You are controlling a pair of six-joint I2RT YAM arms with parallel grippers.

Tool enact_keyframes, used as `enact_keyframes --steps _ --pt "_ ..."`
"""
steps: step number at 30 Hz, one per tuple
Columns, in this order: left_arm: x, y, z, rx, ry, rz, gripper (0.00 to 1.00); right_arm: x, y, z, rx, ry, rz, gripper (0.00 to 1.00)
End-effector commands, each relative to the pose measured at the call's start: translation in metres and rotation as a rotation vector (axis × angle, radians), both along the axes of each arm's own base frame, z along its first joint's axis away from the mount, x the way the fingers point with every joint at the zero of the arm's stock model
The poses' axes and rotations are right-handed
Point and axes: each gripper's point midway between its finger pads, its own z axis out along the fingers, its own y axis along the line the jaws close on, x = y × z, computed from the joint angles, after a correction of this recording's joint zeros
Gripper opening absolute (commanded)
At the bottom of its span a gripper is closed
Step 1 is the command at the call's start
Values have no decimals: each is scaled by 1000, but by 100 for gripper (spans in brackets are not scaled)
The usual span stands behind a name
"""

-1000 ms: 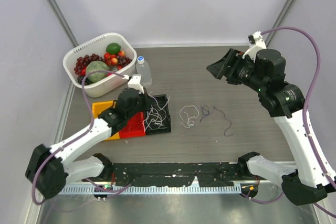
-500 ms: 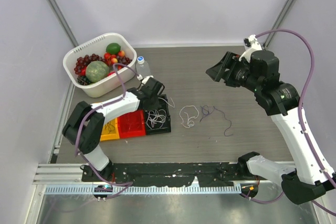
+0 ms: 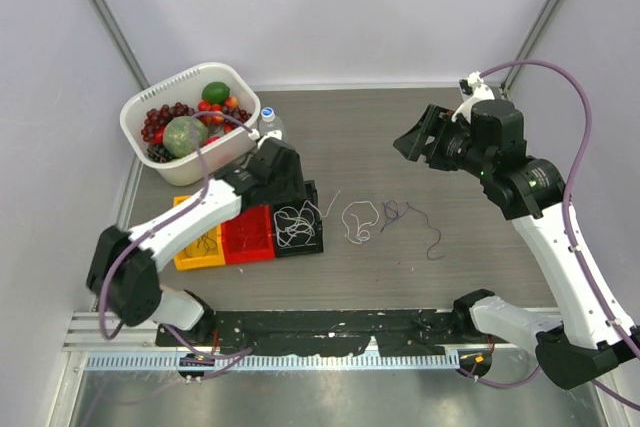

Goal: Untangle the cables

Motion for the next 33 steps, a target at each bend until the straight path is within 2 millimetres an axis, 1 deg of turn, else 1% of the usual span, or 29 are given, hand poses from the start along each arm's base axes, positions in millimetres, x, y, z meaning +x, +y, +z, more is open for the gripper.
enact_keyframes --steps 1,2,4,5,6,8,10,12,13,14,15,17,18,19,20,21,23,26,27,31,33 --pt "-9 -15 65 -141 -134 -131 65 5 4 -5 -11 -8 21 72" --pt "-12 -21 76 -182 -157 -170 65 5 7 -8 -7 1 32 72" --pt "-16 -41 99 -276 -212 -285 66 7 11 -19 -7 32 48 71" --pt "-17 -51 109 -306 -245 -345 66 7 13 -22 -5 43 53 70" --pt "-13 -56 115 -311 -271 -381 66 8 13 -24 -5 53 55 70" --pt "-7 -69 118 -309 -287 -448 67 7 13 -25 -3 58 50 69" --pt "-1 -85 114 -295 -285 -545 66 6 11 -21 4 50 40 69" --pt "8 -100 98 -249 -267 -620 65 2 8 -15 12 35 26 69" --pt "12 -105 94 -219 -273 -653 63 1 6 -11 17 22 17 69" --pt "17 -111 81 -177 -261 -671 62 -3 4 -7 19 15 12 69" --pt "21 -113 78 -131 -279 -686 62 -4 1 -3 17 6 1 69" --pt "29 -119 53 -53 -252 -706 61 -10 -6 1 12 3 -24 69" --pt "32 -120 46 -30 -217 -701 60 -12 -9 5 14 -8 -37 69" --pt "34 -118 33 1 -160 -687 60 -14 -11 5 15 -2 -46 69" --pt "38 -119 26 23 -118 -672 59 -17 -13 8 15 -12 -54 69" --pt "37 -119 19 40 -73 -666 60 -21 -16 11 19 -19 -59 69" --pt "39 -120 6 84 -28 -649 60 -24 -20 10 18 -17 -76 69" --pt "37 -122 -9 128 1 -644 60 -27 -23 12 17 -23 -90 69" --pt "42 -117 -14 166 -4 -619 59 -28 -24 12 18 -23 -92 69" --pt "44 -110 -32 242 25 -607 57 -29 -25 14 20 -28 -92 69" --pt "44 -113 -41 246 32 -624 55 -29 -24 14 20 -25 -89 69"
